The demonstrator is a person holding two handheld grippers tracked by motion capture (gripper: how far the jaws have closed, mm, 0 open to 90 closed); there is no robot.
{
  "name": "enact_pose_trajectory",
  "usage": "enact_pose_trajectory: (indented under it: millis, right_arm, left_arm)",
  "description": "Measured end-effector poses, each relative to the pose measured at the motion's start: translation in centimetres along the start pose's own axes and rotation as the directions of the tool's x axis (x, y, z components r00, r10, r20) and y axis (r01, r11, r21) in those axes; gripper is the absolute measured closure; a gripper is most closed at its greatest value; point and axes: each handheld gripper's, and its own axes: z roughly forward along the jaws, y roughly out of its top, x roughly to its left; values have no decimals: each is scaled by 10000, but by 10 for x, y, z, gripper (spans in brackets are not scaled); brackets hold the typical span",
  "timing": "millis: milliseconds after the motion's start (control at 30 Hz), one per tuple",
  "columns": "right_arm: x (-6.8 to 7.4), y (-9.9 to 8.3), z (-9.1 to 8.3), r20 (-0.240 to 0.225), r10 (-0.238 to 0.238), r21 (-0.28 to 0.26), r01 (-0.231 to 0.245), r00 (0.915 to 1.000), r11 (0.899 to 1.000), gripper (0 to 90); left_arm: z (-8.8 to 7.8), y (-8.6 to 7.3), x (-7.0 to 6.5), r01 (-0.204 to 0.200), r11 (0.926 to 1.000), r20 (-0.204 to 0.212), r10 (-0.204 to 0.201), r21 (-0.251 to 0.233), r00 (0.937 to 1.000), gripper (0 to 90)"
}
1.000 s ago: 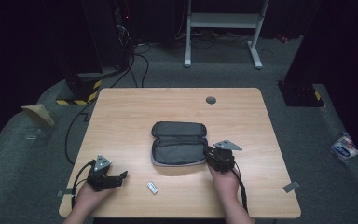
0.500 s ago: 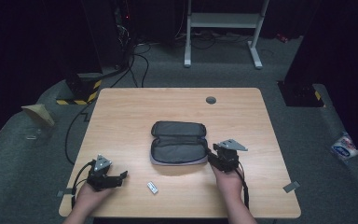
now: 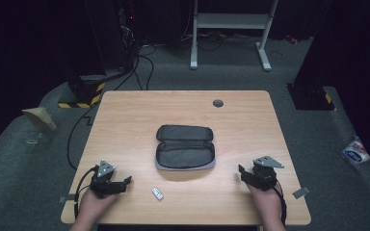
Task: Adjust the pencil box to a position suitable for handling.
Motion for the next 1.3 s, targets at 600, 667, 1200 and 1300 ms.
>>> enact_pose_trajectory:
  millis: [600,667,1200,1300]
  right_arm:
    - [-1,-7,10,-65,-121,738,125,9999,9972,236]
    - [-1,-7,10,-40,-84,743,87,10000,9972,239]
    - [1,-8,8,132,17,706,-26,9999,9975,263]
    - [1,-8,8,153,2,704,-12,9999,9975,266]
  left_arm:
    - [-2,-2,0,23,10000,40,-23,-68,10000,207]
    - [-2,-2,-1,30,10000,51,-29,-74,10000,209]
    - [-1,9,-8,-254,9997,675,257,-60,9974,303]
    - [-3,9,-10,-151,9995,787,171,-260,9968,306]
